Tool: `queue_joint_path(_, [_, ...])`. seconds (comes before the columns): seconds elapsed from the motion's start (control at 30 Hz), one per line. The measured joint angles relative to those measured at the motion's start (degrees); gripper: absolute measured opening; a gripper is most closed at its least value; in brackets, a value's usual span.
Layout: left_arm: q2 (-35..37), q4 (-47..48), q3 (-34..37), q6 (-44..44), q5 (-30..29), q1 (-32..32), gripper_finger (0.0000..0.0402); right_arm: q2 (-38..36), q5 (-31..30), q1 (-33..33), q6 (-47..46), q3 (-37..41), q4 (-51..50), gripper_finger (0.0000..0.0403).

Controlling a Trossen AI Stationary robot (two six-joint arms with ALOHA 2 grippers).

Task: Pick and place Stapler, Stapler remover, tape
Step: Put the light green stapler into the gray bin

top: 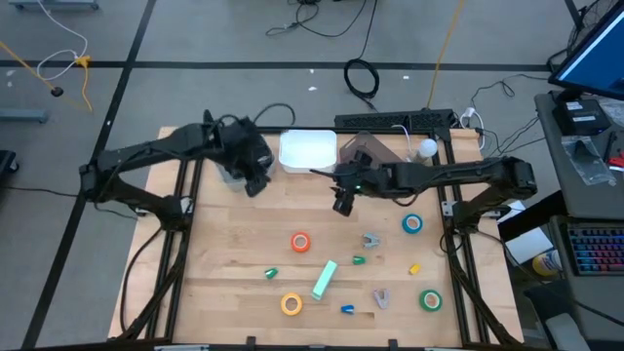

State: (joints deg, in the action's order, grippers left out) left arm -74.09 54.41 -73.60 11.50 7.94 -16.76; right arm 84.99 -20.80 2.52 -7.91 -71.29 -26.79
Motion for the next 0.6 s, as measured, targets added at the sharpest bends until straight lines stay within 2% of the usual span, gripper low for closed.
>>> queue_joint_path(0.13, [-0.94,-4.59,0.02,2.77,-3.18,6.70,0.0138,-4.49,0.01,0.03,1.76,1.16,-0.13,0.0210])
queue_joint_path(0.27, [-1.45,-7.44,0.18,5.63,-5.93,12.42,0.0138,-11.37,0.30,0.03,0.33,7.06,0.82,0.0210])
queue_joint_path(0.6, [-3.87,-15.13,2.76,10.72,-10.66,23.10,0.0138,-32.82,13.56,0.01,-1.92,25.02,10.97,0.0210])
